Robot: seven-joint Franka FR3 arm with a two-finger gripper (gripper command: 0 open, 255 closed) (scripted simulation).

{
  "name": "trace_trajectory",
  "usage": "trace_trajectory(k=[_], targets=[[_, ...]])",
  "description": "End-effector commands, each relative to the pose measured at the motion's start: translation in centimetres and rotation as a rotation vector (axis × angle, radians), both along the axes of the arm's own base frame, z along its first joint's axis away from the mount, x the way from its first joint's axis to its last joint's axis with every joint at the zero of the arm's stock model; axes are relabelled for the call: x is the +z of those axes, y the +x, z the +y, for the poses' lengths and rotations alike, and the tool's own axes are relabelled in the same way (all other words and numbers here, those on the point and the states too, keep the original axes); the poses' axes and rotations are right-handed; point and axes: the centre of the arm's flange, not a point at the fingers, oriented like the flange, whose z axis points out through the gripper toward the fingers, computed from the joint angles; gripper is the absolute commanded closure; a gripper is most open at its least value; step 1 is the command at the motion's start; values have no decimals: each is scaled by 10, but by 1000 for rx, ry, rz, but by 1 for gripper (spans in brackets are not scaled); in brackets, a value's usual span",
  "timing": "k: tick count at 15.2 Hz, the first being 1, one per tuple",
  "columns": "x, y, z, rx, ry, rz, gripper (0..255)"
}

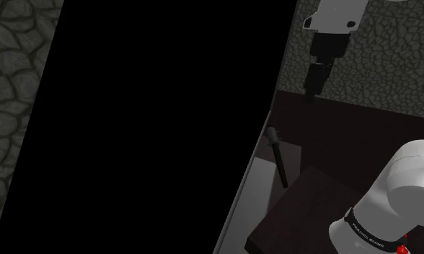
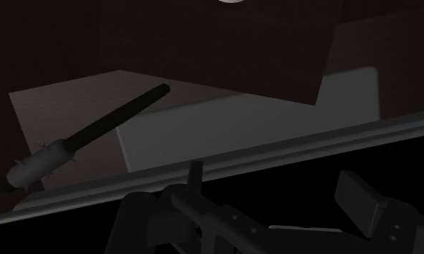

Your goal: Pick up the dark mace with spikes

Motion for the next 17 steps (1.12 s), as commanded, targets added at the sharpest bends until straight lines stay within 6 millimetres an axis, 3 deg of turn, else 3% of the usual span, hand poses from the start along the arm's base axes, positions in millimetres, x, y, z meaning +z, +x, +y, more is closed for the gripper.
trace_trajectory(k=[1,17], targets=[[0,0,0,0,0,0,0],[-178,74,-73,-353,-68,-29,0]])
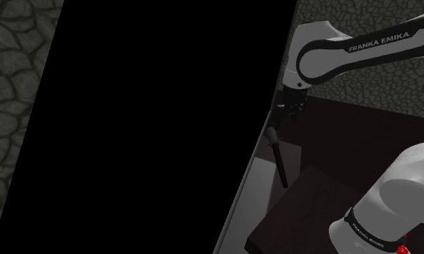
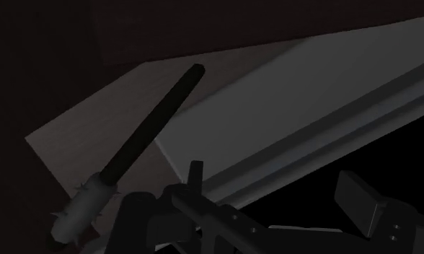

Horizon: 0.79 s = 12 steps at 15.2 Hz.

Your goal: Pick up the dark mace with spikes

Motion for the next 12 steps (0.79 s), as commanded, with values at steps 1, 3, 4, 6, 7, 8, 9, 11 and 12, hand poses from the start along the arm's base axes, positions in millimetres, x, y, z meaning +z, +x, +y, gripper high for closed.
trace_trajectory(k=[1,3,4,6,7,8,9,11,12], targets=[[-23,9,-11,-45,-9,-7,0],[-45,17,-23,-90,-18,-10,0],[-56,20,-30,-112,-22,-12,0],[-77,27,-42,-156,-31,-16,0],[-88,30,-49,-178,-35,-18,0],[-98,33,-56,-200,-39,-19,0],[-109,36,-62,-222,-43,-21,0],[-130,41,-76,-266,-52,-25,0],[-141,44,-83,-288,-56,-26,0]])
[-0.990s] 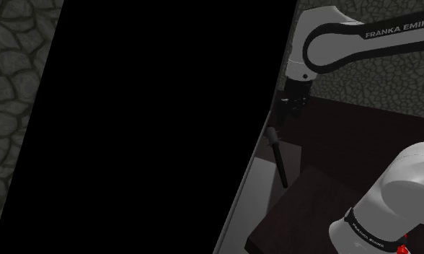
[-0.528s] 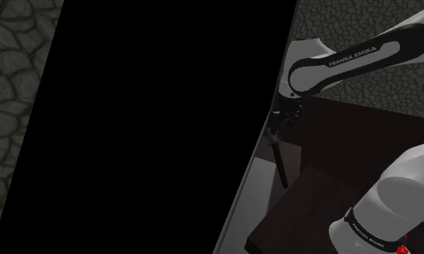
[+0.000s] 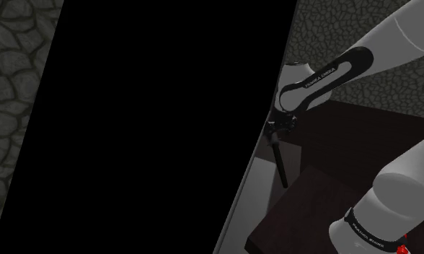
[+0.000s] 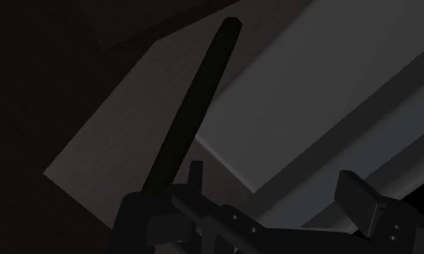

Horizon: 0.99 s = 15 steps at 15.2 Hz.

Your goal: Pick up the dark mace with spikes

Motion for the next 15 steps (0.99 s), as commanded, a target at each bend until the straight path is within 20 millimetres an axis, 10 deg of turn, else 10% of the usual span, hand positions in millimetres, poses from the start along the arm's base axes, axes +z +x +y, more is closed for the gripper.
trace_trajectory(k=[1,15], targets=[[-22,5,-15,-45,-9,-6,0],[-165,22,-123,-352,-68,-31,0]])
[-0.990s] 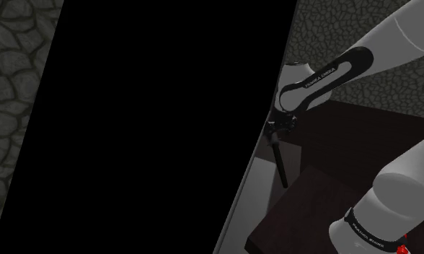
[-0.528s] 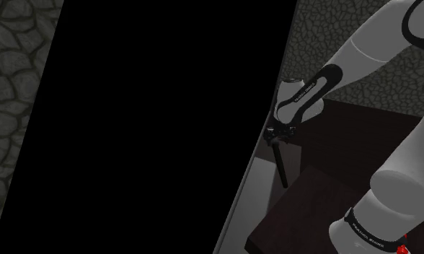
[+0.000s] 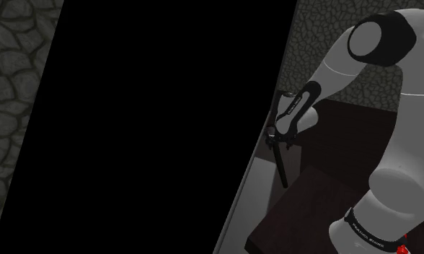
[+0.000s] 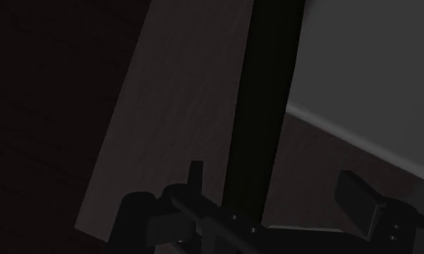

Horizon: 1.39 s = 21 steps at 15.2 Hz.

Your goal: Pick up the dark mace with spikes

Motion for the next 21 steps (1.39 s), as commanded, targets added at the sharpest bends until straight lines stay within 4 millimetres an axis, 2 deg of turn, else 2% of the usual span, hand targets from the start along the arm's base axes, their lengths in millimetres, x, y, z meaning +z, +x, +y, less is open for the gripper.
trace_trajectory(k=[1,7,10,11,20,21], targets=[[-16,-1,-9,-22,-5,-2,0],[-47,-1,-9,-22,-5,-2,0],[-51,-1,-9,-22,-5,-2,0],[-51,-1,-9,-22,-5,-2,255],[-51,-1,-9,-22,-5,-2,255],[-45,-1,-9,-22,-5,-2,255]])
